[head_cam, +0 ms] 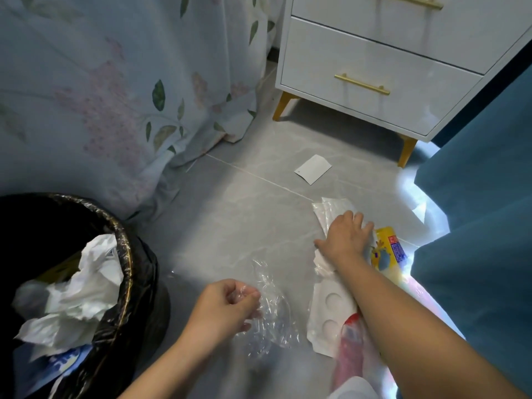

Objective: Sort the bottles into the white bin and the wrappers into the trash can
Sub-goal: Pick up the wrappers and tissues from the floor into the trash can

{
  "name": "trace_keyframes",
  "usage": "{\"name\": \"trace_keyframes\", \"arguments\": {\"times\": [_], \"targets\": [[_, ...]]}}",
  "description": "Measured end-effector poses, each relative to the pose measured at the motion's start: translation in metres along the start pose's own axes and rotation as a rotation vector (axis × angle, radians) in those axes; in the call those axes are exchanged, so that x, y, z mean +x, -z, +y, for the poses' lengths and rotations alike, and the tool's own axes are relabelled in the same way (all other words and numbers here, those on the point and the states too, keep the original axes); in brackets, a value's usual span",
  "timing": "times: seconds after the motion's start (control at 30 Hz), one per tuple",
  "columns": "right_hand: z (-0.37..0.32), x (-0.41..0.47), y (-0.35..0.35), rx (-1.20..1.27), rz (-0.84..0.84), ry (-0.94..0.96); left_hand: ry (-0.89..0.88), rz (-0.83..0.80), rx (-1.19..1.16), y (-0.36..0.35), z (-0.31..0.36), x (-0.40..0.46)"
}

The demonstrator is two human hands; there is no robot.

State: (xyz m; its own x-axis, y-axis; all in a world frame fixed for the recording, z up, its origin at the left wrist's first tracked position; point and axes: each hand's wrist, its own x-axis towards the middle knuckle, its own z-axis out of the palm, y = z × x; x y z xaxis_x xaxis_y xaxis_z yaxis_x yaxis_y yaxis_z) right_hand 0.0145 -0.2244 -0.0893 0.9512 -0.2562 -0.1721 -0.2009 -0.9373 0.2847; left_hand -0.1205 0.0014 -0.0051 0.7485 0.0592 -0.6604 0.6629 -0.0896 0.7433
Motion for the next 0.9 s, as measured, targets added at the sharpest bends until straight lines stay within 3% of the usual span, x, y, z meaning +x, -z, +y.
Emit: {"name": "trace_keyframes", "arguments": {"times": [0.27,0.4,0.6,0.67,0.8,0.9], "targets": [[0.017,0.004,-0.014,-0.294,-0.062,0.102,0.024,-0.018,-0.083,0.001,0.0,0.0],[0.031,-0.001,-0.003,-0.205,0.032,0.138,0.018,-0.043,-0.137,0.003,0.004,-0.003],[0.032,-0.029,0.05,0.641,0.408,0.099,-0.061,-0.087,-0.221,0.011,0.03,-0.012],[0.031,-0.047,0.07,0.959,0.396,0.047,-0.117,-0.113,-0.243,0.01,0.045,-0.015],[0.019,-0.091,0.1,1.689,0.01,-0.116,-0.3,-0.029,-0.205,0.01,0.071,-0.021],[0.007,-0.122,0.109,1.978,-0.349,-0.002,-0.345,-0.015,-0.151,0.016,0.078,-0.026]]}}
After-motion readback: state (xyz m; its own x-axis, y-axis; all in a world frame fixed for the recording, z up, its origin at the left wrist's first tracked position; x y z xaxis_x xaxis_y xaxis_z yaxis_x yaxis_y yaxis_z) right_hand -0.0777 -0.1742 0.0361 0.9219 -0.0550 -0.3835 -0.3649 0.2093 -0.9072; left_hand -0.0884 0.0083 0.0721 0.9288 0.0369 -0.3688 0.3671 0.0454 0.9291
